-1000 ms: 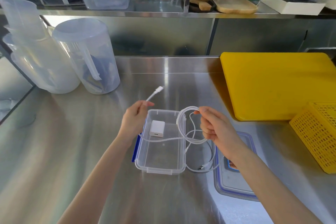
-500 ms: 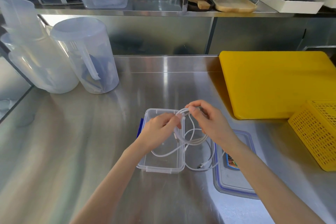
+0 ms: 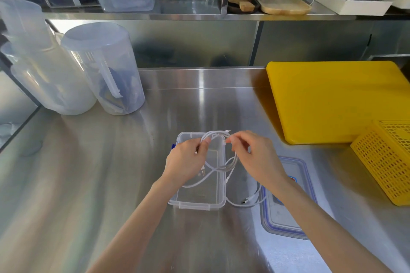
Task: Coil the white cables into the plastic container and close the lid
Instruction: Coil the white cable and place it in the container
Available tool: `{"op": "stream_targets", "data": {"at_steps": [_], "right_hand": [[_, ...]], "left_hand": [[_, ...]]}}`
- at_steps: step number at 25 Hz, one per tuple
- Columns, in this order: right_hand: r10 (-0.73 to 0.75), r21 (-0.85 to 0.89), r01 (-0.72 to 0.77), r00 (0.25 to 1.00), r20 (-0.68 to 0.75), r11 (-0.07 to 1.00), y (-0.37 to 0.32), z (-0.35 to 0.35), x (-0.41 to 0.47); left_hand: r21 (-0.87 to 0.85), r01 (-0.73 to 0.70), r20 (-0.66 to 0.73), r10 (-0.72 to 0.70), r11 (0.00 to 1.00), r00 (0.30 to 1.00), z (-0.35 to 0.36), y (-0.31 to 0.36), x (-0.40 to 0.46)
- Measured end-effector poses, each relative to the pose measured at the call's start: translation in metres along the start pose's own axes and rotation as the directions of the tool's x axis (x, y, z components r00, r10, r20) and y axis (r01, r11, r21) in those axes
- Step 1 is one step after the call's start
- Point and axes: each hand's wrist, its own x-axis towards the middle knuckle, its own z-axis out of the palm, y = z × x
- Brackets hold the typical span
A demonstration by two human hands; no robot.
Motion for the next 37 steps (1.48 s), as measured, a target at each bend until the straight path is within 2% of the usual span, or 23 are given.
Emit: {"op": "stream_targets", "data": {"at_steps": [2, 4, 6, 8, 11, 13, 14, 15, 19, 22, 25, 27, 28, 30, 32, 34, 37], "right_hand": [[0.057, -0.007, -0.057, 0.997, 0.046, 0.998, -0.001, 0.006, -0.001], [0.158, 0.138, -0.162, 0.987, 0.039, 0.977, -0.005, 0.008, 0.001], [0.335, 0.423, -0.35, 0.936, 0.111, 0.836, -0.009, 0.007, 0.004], [0.446, 0.596, -0.479, 0.869, 0.216, 0.645, -0.011, 0.008, 0.006], [0.494, 0.64, -0.594, 0.792, 0.358, 0.488, -0.008, 0.009, 0.007], [0.462, 0.651, -0.648, 0.753, 0.469, 0.395, -0.006, 0.007, 0.009], [0.446, 0.645, -0.661, 0.744, 0.498, 0.384, -0.006, 0.005, 0.01], [0.441, 0.619, -0.664, 0.746, 0.5, 0.42, -0.006, 0.002, 0.012], [0.405, 0.412, -0.574, 0.807, 0.43, 0.708, -0.01, 0.0, 0.008], [0.32, 0.396, -0.499, 0.841, 0.437, 0.771, -0.013, -0.006, 0.002], [0.082, 0.513, -0.446, 0.807, 0.585, 0.733, -0.01, -0.021, -0.004], [-0.022, 0.593, -0.421, 0.804, 0.595, 0.686, -0.005, -0.024, -0.005], [-0.008, 0.652, -0.424, 0.835, 0.551, 0.629, -0.001, -0.025, -0.004], [0.095, 0.79, -0.441, 0.89, 0.446, 0.426, 0.005, -0.025, 0.001], [0.209, 0.87, -0.419, 0.904, 0.373, 0.261, 0.009, -0.025, 0.007], [0.313, 0.892, -0.411, 0.886, 0.342, 0.189, 0.014, -0.025, 0.009], [0.448, 0.904, -0.41, 0.836, 0.318, 0.124, 0.019, -0.022, 0.01]], "left_hand": [[-0.057, -0.021, 0.011, 0.022, 0.998, 1.0, 0.001, 0.003, -0.002], [-0.134, -0.069, 0.046, 0.076, 0.989, 0.996, 0.002, 0.007, -0.004], [-0.195, -0.105, 0.084, 0.123, 0.975, 0.989, 0.004, 0.01, -0.005], [-0.224, -0.118, 0.112, 0.146, 0.967, 0.983, 0.007, 0.013, -0.006], [-0.219, -0.129, 0.144, 0.162, 0.967, 0.976, 0.01, 0.014, -0.005], [-0.22, -0.136, 0.156, 0.172, 0.966, 0.973, 0.012, 0.014, -0.004], [-0.221, -0.134, 0.163, 0.172, 0.966, 0.972, 0.014, 0.015, -0.004], [-0.228, -0.128, 0.164, 0.167, 0.965, 0.972, 0.014, 0.015, -0.004], [-0.342, -0.044, 0.104, 0.084, 0.939, 0.991, 0.009, 0.012, 0.001], [-0.332, -0.016, 0.106, 0.054, 0.943, 0.993, 0.001, 0.009, 0.005], [-0.349, 0.06, 0.14, -0.011, 0.935, 0.99, -0.003, 0.005, 0.006], [-0.416, 0.147, 0.192, -0.071, 0.897, 0.979, -0.006, 0.0, 0.006], [-0.442, 0.179, 0.235, -0.079, 0.879, 0.969, -0.006, -0.002, 0.006], [-0.481, 0.216, 0.318, -0.061, 0.85, 0.946, -0.007, -0.005, 0.004], [-0.542, 0.226, 0.358, -0.02, 0.809, 0.934, -0.005, -0.01, 0.003], [-0.638, 0.258, 0.371, -0.004, 0.725, 0.929, -0.005, -0.015, 0.004], [-0.778, 0.356, 0.417, 0.001, 0.518, 0.909, -0.007, -0.016, 0.004]]}}
